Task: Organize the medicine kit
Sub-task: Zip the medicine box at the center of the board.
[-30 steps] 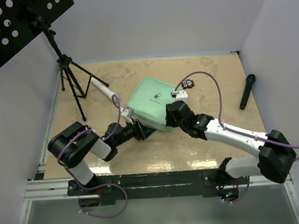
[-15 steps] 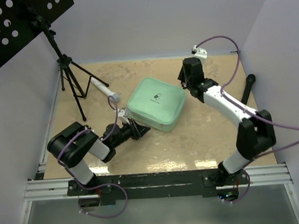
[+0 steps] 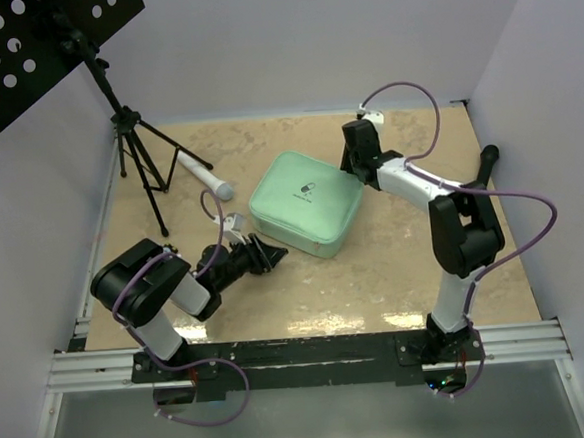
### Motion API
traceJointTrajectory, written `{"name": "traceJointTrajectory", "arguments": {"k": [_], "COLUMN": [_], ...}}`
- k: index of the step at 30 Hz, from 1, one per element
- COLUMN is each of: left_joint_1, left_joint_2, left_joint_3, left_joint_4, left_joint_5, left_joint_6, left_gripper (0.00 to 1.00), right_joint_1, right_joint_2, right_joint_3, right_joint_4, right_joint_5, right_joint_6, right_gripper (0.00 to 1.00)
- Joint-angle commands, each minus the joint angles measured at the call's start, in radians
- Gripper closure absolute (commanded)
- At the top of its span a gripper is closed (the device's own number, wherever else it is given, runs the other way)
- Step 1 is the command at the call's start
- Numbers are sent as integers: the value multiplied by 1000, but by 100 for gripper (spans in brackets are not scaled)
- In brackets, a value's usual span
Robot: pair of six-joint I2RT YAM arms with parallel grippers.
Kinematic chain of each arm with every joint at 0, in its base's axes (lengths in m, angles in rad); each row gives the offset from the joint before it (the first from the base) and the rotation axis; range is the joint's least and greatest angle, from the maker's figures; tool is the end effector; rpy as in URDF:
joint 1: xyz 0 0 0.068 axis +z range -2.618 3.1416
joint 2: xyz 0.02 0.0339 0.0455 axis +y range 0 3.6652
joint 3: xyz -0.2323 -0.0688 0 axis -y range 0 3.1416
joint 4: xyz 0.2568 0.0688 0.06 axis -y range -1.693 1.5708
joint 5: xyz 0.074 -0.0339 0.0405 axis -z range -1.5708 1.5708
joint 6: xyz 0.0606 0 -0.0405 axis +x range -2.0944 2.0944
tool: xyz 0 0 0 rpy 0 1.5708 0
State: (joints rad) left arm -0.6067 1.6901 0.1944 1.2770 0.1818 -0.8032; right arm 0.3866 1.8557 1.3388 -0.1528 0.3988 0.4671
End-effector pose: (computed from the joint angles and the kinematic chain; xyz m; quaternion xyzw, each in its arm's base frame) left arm 0.2050 -0.1556 0.0636 -0.0197 0.7787 -0.4577 0.4287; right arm 0.4164 0.1441 0.1811 0.1217 0.8782 0.0144 0.4624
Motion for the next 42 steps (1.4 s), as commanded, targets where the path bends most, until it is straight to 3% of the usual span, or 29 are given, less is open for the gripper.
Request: {"name": "traceJointTrajectory", "arguments": {"k": [1,18,24,29,32,37,42], "left_joint_1": [5,64,99,133,142,142,143], "left_joint_2": [13,20,13,-3,-38,-110,-136], "left_joint_3": [28,31,51,54,33,34,63], "left_joint_4": [576,616,610,594,564,444,357], "left_joint_5": [-5,-24,-12,2,-19,-33,-30], "left_joint_6": [-7,-36,-45,-59,-51,-10,6], "left_gripper": [48,45,44,44,44,44,44], "right_joint_1": [37,224,311,314,292,112,15], "right_joint_2": [-69,-233,-273,-311,-360,-363,-236], "right_joint_3": [-42,-312,-369,-383,-339,-228,-83], "right_joint_4": [33,59,64,65,47,68,61], "right_joint_5": [-55,-129,-158,-134,-31,-48,18], "right_joint_6": [-12,77,119,127,114,110,59], "right_gripper": [63,63,63,63,61,57,55]}}
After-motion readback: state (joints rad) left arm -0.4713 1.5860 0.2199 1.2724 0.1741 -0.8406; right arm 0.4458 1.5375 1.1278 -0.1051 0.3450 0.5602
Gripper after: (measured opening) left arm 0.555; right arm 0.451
